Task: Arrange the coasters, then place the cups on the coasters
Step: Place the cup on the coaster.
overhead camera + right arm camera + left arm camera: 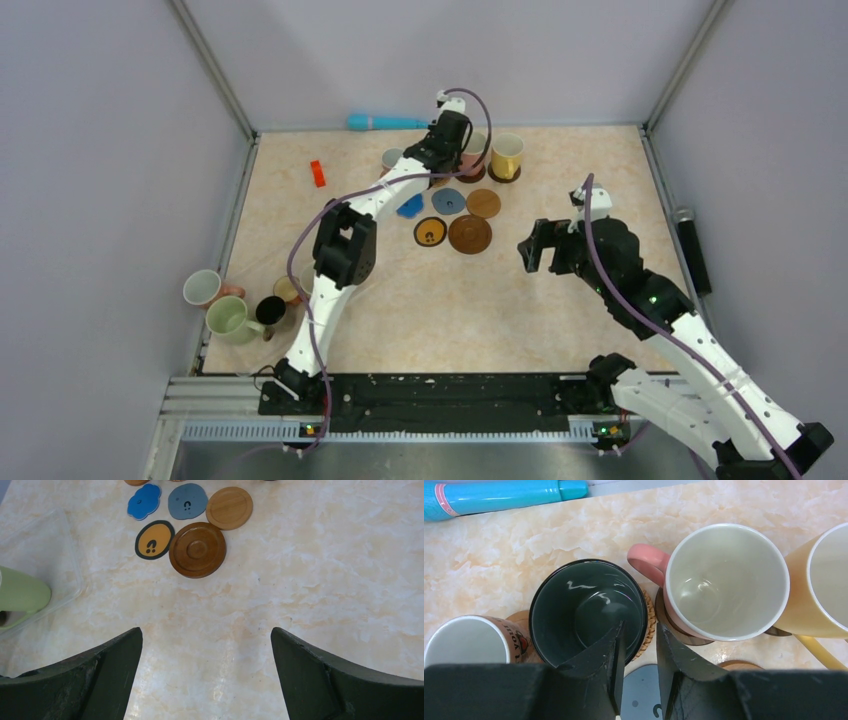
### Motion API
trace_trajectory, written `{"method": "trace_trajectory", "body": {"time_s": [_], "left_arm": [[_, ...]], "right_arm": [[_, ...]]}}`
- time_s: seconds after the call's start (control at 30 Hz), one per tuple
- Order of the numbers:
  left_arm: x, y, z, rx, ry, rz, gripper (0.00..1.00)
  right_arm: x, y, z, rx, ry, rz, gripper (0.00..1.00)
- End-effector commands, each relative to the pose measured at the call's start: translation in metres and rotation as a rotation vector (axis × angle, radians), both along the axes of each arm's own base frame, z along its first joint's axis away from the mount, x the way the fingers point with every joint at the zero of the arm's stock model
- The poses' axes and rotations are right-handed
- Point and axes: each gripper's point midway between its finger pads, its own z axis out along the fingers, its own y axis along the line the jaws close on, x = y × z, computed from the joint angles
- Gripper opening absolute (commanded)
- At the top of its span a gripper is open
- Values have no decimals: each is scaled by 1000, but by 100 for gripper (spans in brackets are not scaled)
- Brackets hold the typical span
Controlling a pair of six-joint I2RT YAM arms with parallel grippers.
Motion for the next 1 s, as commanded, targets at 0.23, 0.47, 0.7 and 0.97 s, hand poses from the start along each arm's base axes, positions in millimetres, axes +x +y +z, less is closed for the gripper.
{"method": "trace_trajectory", "body": {"time_s": [0.23, 0.47, 0.7, 0.97], "left_arm": [[-22, 5, 92, -102, -110, -14, 38], [-69, 34, 130, -133, -99, 11, 50], [-129, 84, 130, -100, -39, 83, 70], [-204, 146, 112, -95, -7, 185, 99]], "right_arm": [[1, 2, 19, 16, -50, 9, 99], [-4, -1, 7, 6, -9, 3, 99], [-11, -6, 4, 3, 2, 0, 99], [-17, -1, -2, 21, 16, 33, 99]]}}
